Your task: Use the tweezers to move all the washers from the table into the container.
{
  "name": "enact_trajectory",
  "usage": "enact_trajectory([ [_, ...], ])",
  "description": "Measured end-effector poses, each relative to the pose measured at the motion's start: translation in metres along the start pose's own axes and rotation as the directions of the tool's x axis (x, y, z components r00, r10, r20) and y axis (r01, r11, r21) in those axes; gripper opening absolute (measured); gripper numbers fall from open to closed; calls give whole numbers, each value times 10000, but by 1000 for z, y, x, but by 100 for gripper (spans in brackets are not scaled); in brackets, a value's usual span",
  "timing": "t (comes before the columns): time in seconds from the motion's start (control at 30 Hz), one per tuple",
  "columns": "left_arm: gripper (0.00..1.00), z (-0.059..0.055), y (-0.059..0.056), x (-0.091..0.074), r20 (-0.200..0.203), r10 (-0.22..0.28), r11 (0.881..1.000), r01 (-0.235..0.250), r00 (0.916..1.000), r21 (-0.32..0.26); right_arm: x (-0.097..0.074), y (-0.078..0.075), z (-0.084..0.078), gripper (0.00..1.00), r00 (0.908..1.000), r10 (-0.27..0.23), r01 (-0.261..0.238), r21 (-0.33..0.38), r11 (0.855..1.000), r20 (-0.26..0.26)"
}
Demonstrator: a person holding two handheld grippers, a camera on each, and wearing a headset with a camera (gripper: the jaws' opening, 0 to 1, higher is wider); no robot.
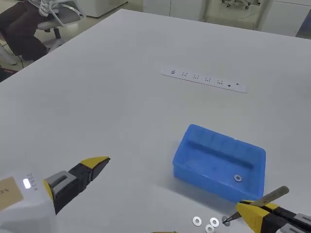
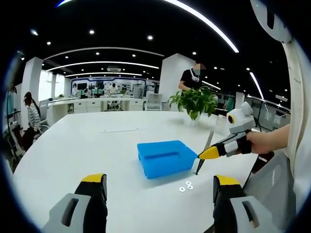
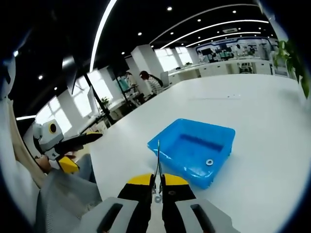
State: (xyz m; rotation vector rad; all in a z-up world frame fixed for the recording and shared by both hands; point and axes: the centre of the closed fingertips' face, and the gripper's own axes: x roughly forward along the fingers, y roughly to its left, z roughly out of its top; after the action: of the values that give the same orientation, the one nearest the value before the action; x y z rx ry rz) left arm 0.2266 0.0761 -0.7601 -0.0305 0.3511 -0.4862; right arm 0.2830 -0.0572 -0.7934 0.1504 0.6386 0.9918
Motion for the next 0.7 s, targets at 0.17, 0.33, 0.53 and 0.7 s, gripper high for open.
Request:
enact_trajectory([
  [0.17, 92, -1, 0, 0, -42, 1, 10000, -1, 10000, 21, -1, 0, 20, 3, 9996, -12, 21, -336, 9994, 280],
  [0.33, 92, 1, 0, 0, 12, -8, 10000, 8, 10000, -30, 0, -5, 34, 3, 9988, -52, 78, -527, 9986, 489],
  [0.53, 92, 1, -1, 0, 22, -62, 10000, 63, 10000, -78, 9, -17, 49, 3, 9972, -245, 293, -679, 9973, 703],
  [0.7, 92, 1, -2, 0, 14, -110, 9999, 110, 9999, -87, 18, -26, 56, 3, 9976, -272, 321, -766, 9965, 644],
])
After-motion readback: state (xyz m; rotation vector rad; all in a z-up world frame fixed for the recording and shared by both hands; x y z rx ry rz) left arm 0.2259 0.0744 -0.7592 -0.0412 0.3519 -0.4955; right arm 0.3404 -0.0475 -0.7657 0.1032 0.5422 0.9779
